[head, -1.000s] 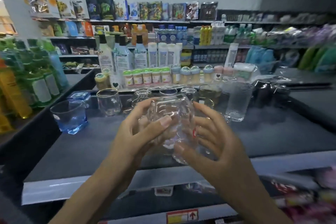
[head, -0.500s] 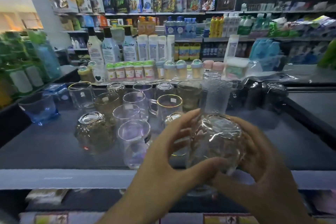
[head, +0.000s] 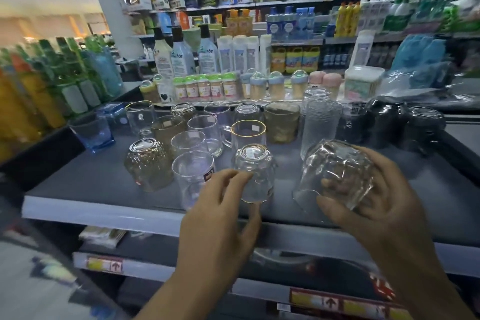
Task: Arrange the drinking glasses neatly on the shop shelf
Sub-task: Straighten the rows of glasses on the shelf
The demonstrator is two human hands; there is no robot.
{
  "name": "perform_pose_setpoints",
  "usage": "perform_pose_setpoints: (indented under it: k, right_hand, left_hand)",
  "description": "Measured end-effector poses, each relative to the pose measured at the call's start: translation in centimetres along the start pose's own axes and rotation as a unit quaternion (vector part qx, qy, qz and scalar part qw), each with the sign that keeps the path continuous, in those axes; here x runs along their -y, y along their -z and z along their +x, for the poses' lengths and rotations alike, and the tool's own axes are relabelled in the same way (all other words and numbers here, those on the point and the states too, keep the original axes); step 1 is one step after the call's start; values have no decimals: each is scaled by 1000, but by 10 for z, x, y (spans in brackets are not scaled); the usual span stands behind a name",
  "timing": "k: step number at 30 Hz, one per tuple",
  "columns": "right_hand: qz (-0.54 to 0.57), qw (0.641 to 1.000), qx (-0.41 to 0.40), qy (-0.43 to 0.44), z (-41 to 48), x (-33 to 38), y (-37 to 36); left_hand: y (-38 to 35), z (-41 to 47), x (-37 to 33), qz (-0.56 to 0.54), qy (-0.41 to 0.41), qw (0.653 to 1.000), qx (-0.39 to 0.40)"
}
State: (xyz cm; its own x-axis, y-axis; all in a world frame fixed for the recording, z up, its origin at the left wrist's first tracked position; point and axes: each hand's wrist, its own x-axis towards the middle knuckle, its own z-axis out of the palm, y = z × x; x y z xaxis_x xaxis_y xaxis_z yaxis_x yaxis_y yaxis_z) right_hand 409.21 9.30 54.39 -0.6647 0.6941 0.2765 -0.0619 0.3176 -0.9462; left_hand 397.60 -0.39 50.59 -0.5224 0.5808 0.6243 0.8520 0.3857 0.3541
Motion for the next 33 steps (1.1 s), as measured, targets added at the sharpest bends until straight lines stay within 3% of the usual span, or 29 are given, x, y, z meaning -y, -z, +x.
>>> perform_pose_setpoints:
  k: [1,2,5,10,18,33]
  right_hand:
    - [-6,1000,-30,7,-2,-3,49]
    - [54,998,-28,-1,3,-4,55]
    - [7,998,-40,38,10,-14,62]
    - [44,997,-54,40,18,-17,59]
    - [41,995,-60,70,27,-15,52]
    - [46,992,-71,90,38,-16,56]
  left_hand:
    - [-1,2,-1,15,4,1000,1]
    - [-3,4,-2,29,11,1000,0]
    - [-10,14,-6,75,23,997,12]
    - [-28,28,-13,129,45,989,53]
    - [-36,31,-10,60,42,997,33]
    - [-48,39,-11,-5,110,993,39]
